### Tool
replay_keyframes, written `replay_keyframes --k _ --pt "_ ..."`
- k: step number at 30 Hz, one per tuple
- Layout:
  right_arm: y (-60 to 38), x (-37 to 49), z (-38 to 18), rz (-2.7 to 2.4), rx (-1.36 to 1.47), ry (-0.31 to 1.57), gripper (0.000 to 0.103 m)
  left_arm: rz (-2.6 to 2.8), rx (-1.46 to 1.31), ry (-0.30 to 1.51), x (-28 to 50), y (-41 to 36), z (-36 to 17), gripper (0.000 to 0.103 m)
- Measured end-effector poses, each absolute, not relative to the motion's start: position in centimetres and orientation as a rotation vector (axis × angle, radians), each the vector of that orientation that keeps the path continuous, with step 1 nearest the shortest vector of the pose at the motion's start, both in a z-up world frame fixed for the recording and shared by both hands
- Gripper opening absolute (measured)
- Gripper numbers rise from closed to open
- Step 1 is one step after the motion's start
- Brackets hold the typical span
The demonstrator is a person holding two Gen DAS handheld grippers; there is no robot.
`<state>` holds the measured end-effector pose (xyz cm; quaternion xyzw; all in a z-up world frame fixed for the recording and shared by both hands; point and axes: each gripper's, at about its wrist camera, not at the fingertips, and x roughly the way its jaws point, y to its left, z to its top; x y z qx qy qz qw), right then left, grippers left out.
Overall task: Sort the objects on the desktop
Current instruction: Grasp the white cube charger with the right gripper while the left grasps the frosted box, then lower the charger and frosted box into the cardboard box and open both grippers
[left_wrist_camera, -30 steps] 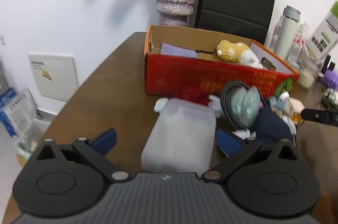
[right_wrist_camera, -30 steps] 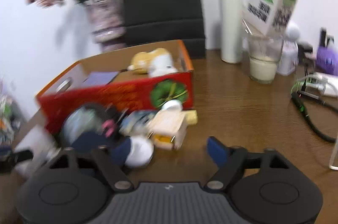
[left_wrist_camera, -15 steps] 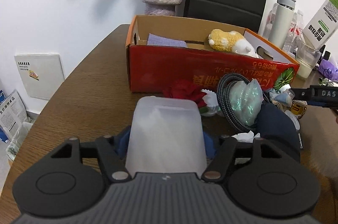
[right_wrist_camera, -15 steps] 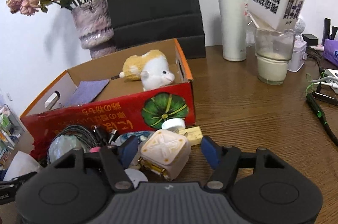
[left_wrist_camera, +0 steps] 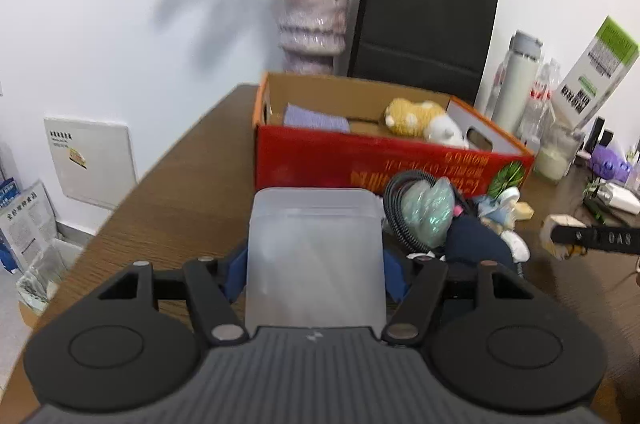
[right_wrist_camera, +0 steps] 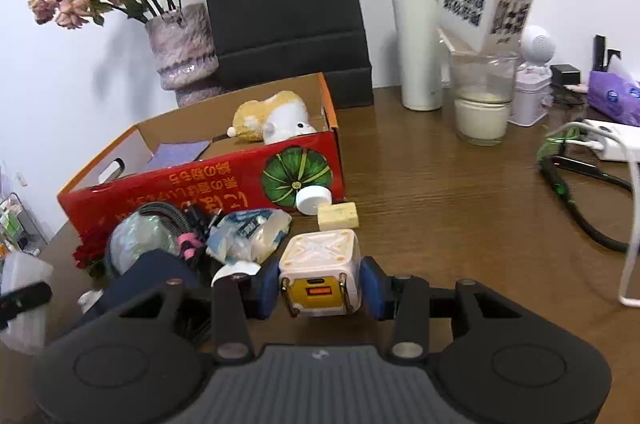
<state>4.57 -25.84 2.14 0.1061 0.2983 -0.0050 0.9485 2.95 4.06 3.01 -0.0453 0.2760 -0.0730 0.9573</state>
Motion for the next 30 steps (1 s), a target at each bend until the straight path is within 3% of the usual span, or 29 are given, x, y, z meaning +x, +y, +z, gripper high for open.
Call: replay_keyframes --k 8,14,21,25,30 --pt "-24.8 4.3 8.8 0.118 0.217 0.463 0.042 -0.253 -0.124 0.516 7.7 4.3 8.8 0.066" --pt "-20.9 15.6 13.5 0.257 0.179 0.459 0.042 -0.278 -0.135 0.587 20.5 2.2 12.4 0.066" --pt "-17.3 31.3 9.9 0.229 0.149 0.722 0.041 -0.107 0.001 0.788 33.2 -1.0 8.1 0.067" --pt "-17.1 35.0 7.1 0.236 0.204 0.857 0.041 -0.067 -0.057 0.914 36.5 -0.1 5.5 0.066" --pt "-16.5 36.0 4.4 0.231 0.193 0.94 0.043 0.001 0.0 0.888 36.8 -0.3 4.4 0.067"
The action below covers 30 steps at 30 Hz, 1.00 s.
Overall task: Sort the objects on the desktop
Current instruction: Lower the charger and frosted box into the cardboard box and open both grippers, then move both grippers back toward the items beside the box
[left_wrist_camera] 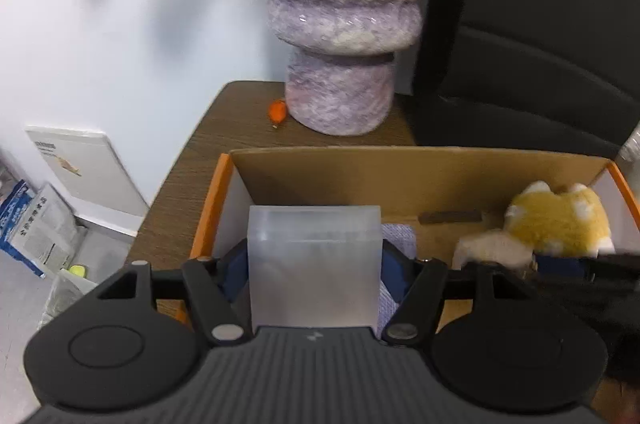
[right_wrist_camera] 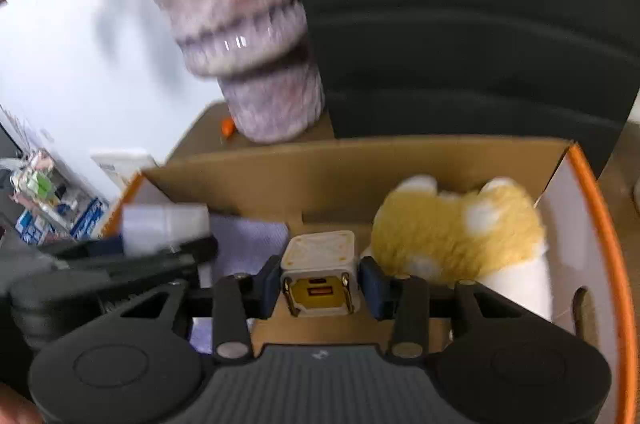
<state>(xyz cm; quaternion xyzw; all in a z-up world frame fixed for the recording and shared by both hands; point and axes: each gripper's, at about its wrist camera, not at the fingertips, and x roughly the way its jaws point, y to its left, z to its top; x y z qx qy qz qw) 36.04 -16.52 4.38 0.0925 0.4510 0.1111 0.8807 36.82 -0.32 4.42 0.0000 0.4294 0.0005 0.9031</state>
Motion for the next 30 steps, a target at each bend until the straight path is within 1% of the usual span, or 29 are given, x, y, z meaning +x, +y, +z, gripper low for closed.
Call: replay_keyframes --k 3,4,5,6,8,9,11,14,15,17,19,21,25,27,30 --pt "-17.6 36.0 3.7 0.228 0.259 0.956 0.044 -0.03 -0.079 0.899 36.6 0.3 4.8 0.07" --pt "-18.2 35.9 3.8 0.227 0.293 0.968 0.046 -0.05 -0.112 0.906 36.6 0.5 5.0 0.075" --pt "-18.7 35.8 4.3 0.231 0.325 0.969 0.051 -0.07 -0.141 0.905 36.5 0.9 5.3 0.077" --pt "-19.4 35.4 5.1 0.241 0.354 0.955 0.058 -0.088 -0.162 0.896 36.2 1.1 5.8 0.083" --pt "-20.3 34.2 6.9 0.252 0.375 0.91 0.067 -0.092 -0.153 0.867 35.3 1.2 7.1 0.083" --pt "-20.8 33.2 8.0 0.244 0.374 0.882 0.069 -0.083 -0.139 0.855 34.7 1.0 7.7 0.084" --pt "-21.2 31.8 9.8 0.233 0.359 0.852 0.07 -0.065 -0.123 0.842 33.4 0.9 9.1 0.085" --pt "-21.2 29.8 11.8 0.187 0.295 0.823 0.078 -0.083 -0.142 0.836 31.2 1.0 10.4 0.089" --pt "-21.2 28.8 12.3 0.166 0.266 0.806 0.081 -0.094 -0.15 0.828 30.2 1.0 10.6 0.092" --pt "-21.2 26.7 13.0 0.128 0.213 0.769 0.084 -0.099 -0.147 0.817 28.0 0.9 10.7 0.094" --pt "-21.0 25.6 12.8 0.103 0.169 0.734 0.084 -0.075 -0.094 0.818 25.8 0.4 10.6 0.093" --pt "-21.3 22.8 12.7 0.047 0.13 0.67 0.084 -0.053 -0.054 0.781 23.2 0.1 10.8 0.094" --pt "-21.4 16.9 11.9 0.01 0.067 0.58 0.085 -0.044 -0.018 0.629 16.4 0.4 11.6 0.099" --pt "-21.4 13.3 11.1 0.026 0.067 0.542 0.088 -0.03 -0.02 0.585 12.8 0.7 11.1 0.1" --pt "-21.5 8.2 9.2 0.047 0.074 0.534 0.089 -0.022 -0.025 0.577 7.9 0.9 9.5 0.1"
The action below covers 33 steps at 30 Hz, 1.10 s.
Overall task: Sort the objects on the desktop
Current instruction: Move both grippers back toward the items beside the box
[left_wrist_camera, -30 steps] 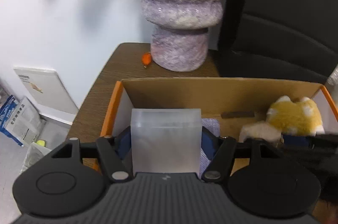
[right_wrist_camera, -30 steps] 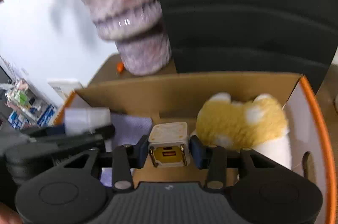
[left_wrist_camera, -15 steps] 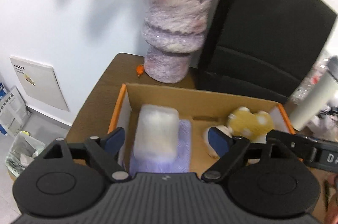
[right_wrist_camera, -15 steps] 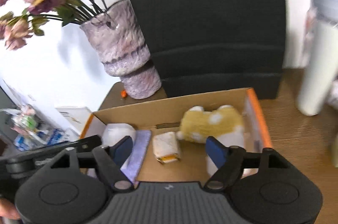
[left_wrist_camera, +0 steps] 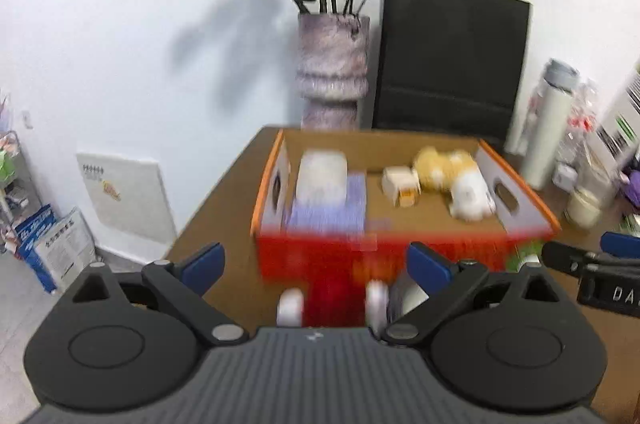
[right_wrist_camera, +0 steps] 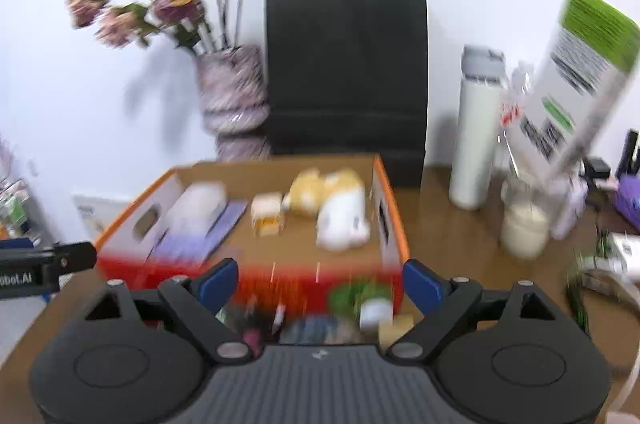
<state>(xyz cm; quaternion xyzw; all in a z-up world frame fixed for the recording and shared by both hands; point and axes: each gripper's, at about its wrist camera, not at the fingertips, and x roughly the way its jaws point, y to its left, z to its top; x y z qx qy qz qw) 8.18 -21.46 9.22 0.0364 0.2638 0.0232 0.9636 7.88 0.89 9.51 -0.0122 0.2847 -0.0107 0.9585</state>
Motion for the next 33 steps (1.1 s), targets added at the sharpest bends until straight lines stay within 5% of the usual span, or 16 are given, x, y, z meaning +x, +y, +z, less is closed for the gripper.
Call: replay_keyframes --k 12,33 --pt "-21.0 -1.1 0.7 0.065 0.072 0.686 0.09 -0.121 0.051 0.582 -2.8 -0.8 4.0 0.102" --pt "-19.9 -5.7 2.1 0.107 -0.025 0.539 0.091 -0.156 0.042 0.542 -5.1 -0.4 2.6 0.103"
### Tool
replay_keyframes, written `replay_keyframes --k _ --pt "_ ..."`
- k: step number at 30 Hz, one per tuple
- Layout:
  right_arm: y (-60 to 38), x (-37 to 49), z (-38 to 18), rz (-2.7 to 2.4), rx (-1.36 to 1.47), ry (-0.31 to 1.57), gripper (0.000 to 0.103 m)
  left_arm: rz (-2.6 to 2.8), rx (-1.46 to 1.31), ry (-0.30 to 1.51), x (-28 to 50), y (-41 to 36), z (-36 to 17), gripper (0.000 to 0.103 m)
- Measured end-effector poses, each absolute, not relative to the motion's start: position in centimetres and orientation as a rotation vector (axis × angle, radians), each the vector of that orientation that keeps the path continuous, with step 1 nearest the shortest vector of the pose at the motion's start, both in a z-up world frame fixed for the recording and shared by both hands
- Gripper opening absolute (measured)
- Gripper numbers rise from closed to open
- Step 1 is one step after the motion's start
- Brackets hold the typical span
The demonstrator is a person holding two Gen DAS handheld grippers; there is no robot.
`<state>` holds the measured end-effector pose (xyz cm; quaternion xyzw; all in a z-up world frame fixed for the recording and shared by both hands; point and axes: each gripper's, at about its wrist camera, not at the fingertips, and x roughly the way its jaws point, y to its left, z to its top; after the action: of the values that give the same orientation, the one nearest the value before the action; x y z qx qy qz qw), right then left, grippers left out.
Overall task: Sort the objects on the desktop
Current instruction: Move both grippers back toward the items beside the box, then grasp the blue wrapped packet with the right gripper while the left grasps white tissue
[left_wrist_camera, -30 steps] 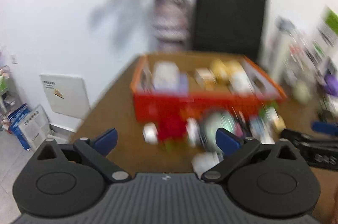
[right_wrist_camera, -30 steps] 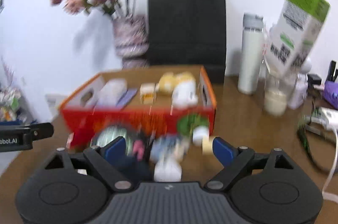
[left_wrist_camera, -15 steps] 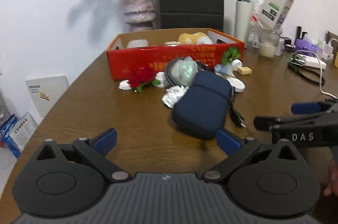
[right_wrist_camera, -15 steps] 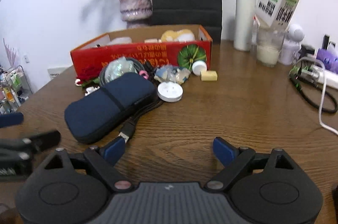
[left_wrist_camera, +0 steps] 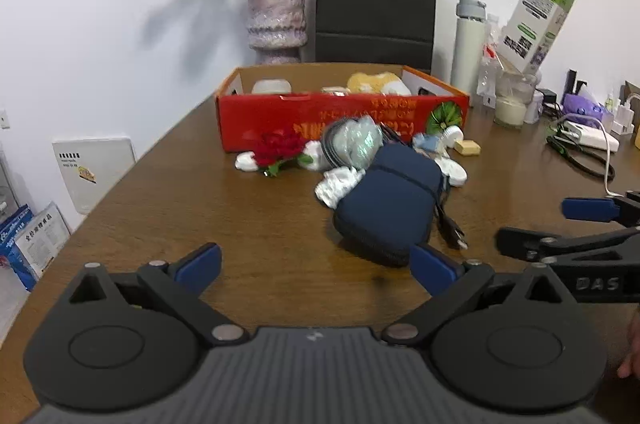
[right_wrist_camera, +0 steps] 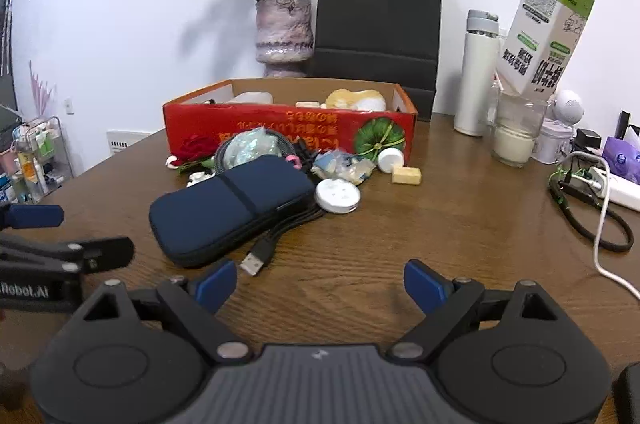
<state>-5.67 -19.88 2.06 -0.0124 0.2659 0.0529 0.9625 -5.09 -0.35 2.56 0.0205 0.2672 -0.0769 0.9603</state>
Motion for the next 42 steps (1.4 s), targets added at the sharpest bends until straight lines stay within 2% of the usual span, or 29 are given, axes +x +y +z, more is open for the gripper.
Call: replay_keyframes --k 1,3,14,15,16,19,20,21,23,29,31,33,36,38,40,42 --pt "-20.3 -5.7 2.3 0.104 -0.018 0.531 0.091 -0.15 0.043 0.543 -4.8 -0.3 2.7 0.103" --pt "-21.2 -5.4 2.7 0.101 0.007 0.519 0.099 -0.122 0.064 0.577 -3.8 -0.5 2.8 0.103" --pt "-23.0 1.0 4.4 0.057 0.076 0.521 0.098 -0.191 0.032 0.54 2.1 -1.2 3.9 0.102" --pt "-23.0 1.4 4.4 0.062 0.076 0.52 0.097 -0.191 0.022 0.539 2.9 -1.0 4.1 0.096" --pt "-23.0 1.8 4.4 0.068 0.076 0.526 0.096 -0.184 0.009 0.552 4.0 -0.8 4.2 0.086" --pt "-22.7 2.9 4.2 0.093 0.087 0.549 0.091 -0.168 -0.012 0.575 6.0 -0.3 4.5 0.069" --pt "-22.5 3.2 4.1 0.107 0.094 0.557 0.087 -0.172 -0.021 0.58 6.4 -0.1 4.6 0.067" --pt "-22.4 3.7 3.9 0.127 0.098 0.566 0.078 -0.186 -0.037 0.585 6.5 0.1 4.5 0.066" --pt "-22.4 4.7 3.6 0.13 0.101 0.587 0.071 -0.232 -0.075 0.614 6.4 0.4 4.1 0.063" --pt "-23.1 10.0 2.9 0.146 0.207 0.626 0.071 -0.357 -0.017 0.63 4.6 -1.7 2.6 0.065" --pt "-23.1 11.5 2.3 0.17 0.244 0.65 0.064 -0.352 -0.042 0.631 4.9 -1.4 2.5 0.064" --pt "-22.9 12.4 1.6 0.159 0.244 0.677 0.029 -0.342 -0.105 0.654 5.9 -0.5 2.4 0.061" --pt "-23.1 12.4 0.9 0.151 0.271 0.679 0.023 -0.352 -0.162 0.672 7.1 0.4 2.1 0.058" --pt "-23.4 12.2 0.7 0.153 0.276 0.675 0.018 -0.357 -0.159 0.668 7.6 0.2 2.1 0.049" --pt "-23.6 11.6 0.6 0.145 0.275 0.663 0.012 -0.352 -0.175 0.675 8.0 0.1 2.0 0.017" --pt "-24.0 11.1 0.7 0.119 0.276 0.65 0.011 -0.328 -0.166 0.708 8.6 0.1 1.5 0.015"
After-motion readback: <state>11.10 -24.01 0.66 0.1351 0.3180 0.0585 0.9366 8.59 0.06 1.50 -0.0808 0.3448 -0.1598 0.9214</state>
